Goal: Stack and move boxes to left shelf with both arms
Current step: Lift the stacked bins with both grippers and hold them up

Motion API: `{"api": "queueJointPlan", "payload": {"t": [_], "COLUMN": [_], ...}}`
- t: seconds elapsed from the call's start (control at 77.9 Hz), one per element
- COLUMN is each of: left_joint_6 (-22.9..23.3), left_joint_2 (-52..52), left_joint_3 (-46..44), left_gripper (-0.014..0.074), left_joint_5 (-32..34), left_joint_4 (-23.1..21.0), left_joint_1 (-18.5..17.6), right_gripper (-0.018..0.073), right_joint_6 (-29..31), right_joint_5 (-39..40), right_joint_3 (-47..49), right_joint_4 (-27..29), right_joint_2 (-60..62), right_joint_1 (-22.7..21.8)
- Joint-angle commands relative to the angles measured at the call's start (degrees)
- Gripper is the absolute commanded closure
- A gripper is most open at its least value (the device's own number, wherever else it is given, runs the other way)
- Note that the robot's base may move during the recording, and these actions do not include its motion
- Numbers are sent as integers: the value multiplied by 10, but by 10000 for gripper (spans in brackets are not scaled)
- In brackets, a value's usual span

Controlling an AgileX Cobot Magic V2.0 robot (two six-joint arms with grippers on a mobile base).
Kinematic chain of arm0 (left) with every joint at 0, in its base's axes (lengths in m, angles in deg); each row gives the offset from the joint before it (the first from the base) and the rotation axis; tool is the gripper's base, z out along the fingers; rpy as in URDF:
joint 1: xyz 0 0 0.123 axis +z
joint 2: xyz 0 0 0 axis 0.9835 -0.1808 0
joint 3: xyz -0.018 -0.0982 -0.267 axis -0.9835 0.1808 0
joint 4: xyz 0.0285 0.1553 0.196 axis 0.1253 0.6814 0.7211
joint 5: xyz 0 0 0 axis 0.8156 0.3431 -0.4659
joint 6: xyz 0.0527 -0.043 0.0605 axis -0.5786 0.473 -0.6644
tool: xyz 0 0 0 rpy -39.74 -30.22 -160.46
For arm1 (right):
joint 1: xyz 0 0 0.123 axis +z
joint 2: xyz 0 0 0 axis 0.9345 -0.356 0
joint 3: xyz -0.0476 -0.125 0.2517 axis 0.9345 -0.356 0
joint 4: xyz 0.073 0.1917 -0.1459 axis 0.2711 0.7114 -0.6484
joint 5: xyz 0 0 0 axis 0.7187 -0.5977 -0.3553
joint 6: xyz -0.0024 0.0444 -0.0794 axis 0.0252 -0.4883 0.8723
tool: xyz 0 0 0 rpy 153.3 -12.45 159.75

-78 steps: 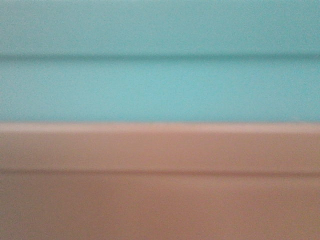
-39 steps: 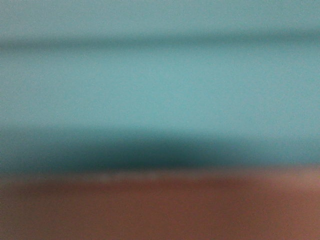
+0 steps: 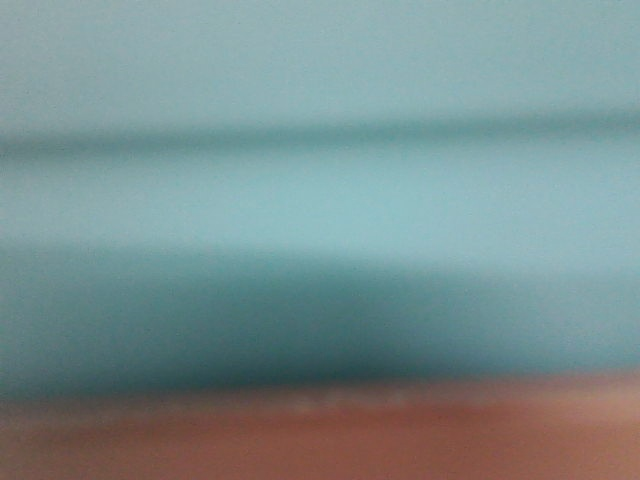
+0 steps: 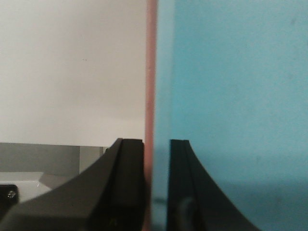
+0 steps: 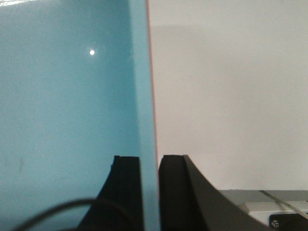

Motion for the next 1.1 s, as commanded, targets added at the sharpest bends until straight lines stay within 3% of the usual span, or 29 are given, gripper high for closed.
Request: {"api": "queueJointPlan", "payload": {"t": [0.0,0.821,1.091], "left_joint_6": [10,10,9], "left_joint_2": [4,-5,-5], "left_joint_3": [-22,-60,-59], "left_gripper": [589,589,589], "left_joint_5": [-23,-42,-42], "left_joint_4": [15,36,14], "left_joint_1": [-6,-6,-11], "right_gripper": [503,503,503], "right_joint_6": [-13,-16,-16], "right_joint_5": [-21,-19,-17], "right_joint_3": [17,-12,-12], "right_joint_4": [-36,-39,-42], "right_joint_2": [21,53,53], "right_joint_1": [1,3,3]}}
